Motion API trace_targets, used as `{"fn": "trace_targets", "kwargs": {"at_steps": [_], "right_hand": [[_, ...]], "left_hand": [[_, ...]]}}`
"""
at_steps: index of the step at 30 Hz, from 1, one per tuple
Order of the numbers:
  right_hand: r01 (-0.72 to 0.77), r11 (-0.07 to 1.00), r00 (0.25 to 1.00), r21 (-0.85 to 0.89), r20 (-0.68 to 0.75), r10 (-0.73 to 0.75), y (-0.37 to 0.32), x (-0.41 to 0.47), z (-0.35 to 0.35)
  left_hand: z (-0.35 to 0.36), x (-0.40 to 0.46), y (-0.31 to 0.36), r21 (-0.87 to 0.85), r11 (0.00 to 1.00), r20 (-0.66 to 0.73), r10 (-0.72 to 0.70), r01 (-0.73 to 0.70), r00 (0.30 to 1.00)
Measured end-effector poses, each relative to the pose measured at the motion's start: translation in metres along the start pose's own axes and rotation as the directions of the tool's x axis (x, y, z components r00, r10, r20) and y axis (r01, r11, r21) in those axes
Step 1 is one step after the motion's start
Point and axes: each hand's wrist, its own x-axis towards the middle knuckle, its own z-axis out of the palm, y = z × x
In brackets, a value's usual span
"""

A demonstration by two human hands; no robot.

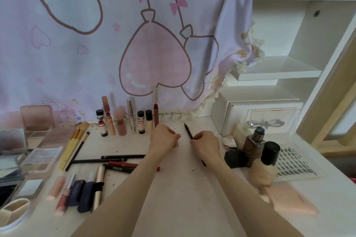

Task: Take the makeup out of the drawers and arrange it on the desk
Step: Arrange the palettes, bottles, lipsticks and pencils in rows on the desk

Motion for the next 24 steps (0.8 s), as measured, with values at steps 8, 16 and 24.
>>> {"fn": "trace_targets", "kwargs": {"at_steps": [8, 16, 24], "right_hand": [[0.128, 0.991, 0.991, -0.031, 0.048, -0.127, -0.001, 0.004, 0.015], [0.19, 0.982, 0.976, -0.012, 0.114, -0.187, 0.0, -0.006, 0.021], [0.22, 0.976, 0.967, 0.008, 0.133, -0.219, 0.001, -0.01, 0.018]], "left_hand": [[0.009, 0.016, -0.008, 0.009, 1.0, -0.055, -0.007, 0.007, 0.998], [0.003, 0.012, -0.011, -0.127, 0.988, 0.023, -0.082, 0.084, 0.996], [-0.012, 0.002, -0.015, -0.01, 1.0, 0.088, 0.003, -0.002, 0.996]]}}
